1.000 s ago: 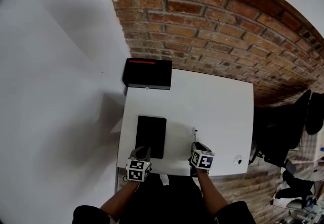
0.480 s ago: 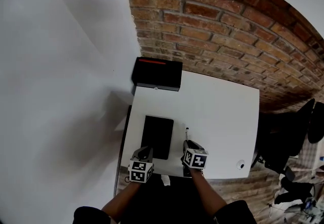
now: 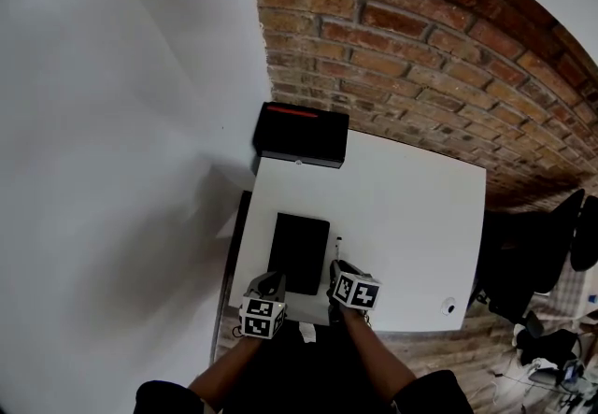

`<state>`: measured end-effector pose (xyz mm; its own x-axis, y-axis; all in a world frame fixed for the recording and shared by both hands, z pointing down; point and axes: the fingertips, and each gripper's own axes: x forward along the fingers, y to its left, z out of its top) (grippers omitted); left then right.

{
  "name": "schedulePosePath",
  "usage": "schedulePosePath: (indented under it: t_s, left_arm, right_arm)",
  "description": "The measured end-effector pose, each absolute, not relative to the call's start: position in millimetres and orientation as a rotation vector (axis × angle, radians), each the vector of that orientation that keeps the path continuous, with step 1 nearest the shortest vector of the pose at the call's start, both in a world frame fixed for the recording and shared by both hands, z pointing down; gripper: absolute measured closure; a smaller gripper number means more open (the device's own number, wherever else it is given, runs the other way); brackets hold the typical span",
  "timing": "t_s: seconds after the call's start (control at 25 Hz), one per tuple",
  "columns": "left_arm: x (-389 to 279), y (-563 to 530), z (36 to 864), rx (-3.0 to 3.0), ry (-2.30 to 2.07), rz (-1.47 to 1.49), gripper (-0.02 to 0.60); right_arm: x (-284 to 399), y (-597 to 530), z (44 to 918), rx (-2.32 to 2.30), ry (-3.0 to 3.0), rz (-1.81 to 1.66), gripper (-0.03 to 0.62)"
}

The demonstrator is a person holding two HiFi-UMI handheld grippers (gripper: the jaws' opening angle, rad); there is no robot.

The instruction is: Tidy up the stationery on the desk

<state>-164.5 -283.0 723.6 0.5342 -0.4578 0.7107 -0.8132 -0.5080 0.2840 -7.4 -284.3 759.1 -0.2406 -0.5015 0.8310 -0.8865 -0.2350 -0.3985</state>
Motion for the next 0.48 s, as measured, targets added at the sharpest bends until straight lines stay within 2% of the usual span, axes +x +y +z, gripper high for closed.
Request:
schedulePosePath:
  t_s: [0.48]
  left_arm:
    - [-171, -294, 724, 2.186, -0.977, 0.752, 0.561]
  right_arm:
    - [-30, -284, 767, 1.624, -1.669, 1.500, 0.514]
